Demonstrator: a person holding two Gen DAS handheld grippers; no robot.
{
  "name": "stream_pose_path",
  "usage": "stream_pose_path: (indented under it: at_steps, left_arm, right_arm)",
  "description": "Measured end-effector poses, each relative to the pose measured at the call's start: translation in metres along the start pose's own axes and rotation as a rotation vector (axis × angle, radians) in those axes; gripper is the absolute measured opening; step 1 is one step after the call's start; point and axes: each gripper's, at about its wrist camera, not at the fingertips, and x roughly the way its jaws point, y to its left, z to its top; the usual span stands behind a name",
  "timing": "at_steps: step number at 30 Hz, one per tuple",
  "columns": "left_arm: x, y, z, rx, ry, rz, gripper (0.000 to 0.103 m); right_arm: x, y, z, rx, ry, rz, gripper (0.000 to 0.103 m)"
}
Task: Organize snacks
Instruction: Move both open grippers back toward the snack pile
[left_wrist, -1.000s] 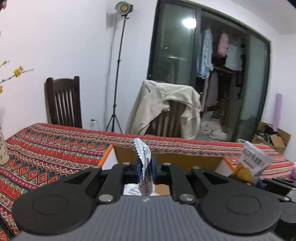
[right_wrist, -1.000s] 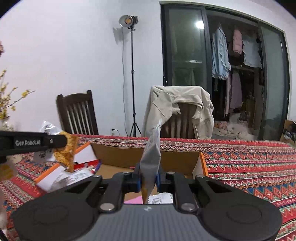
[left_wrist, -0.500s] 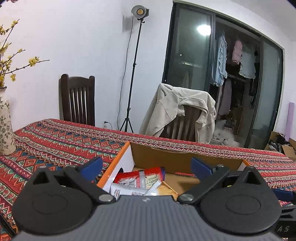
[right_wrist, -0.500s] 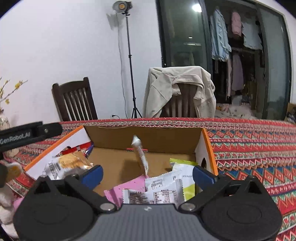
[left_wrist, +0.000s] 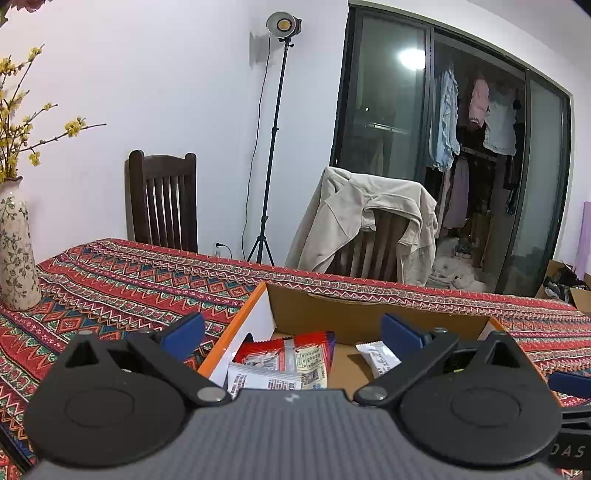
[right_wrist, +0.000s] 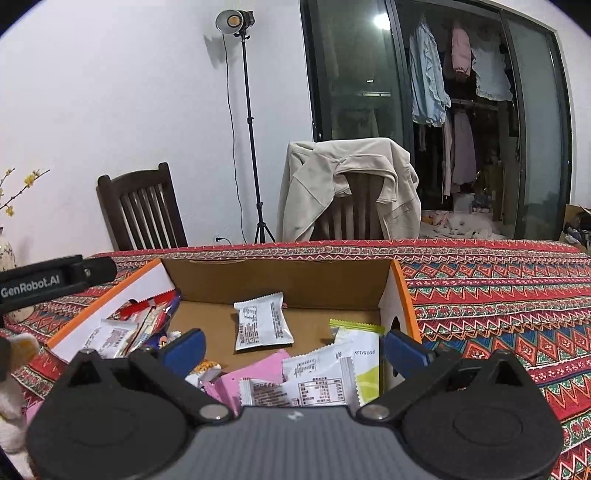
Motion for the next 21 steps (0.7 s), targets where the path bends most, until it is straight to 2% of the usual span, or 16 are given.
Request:
stream_pose_path:
  at_steps: [2, 5, 10, 15, 21]
  left_arm:
    - [-0.010, 0.000, 0.005, -0.015, -0.011, 0.007, 0.103]
    - [-0.028, -0.001, 0.015, -0.027, -0.046, -0.015, 0.103]
    - [-0.052, -0.008, 0.028, -0.014, -0.060, -0.042, 0.103]
    - [-0.073, -0.004, 0.027, -0.011, -0.051, -0.051, 0.103]
    - [-0.099, 0.009, 0.017, -0.009, -0.041, -0.055, 0.103]
  right_arm:
    - [-0.004, 0.001, 0.001, -0.003, -0.011, -0.003, 0.103]
    - [-0.012, 0.003, 0.006, -0.007, -0.032, -0.002, 0.103]
    - [-0.035, 0.010, 0.016, -0.018, -0.054, 0.027, 0.103]
    - [-0.063, 0.014, 0.016, -0.023, -0.066, 0.043, 0.103]
    - [-0.093, 0.011, 0.001, -0.011, -0.057, 0.053, 0.103]
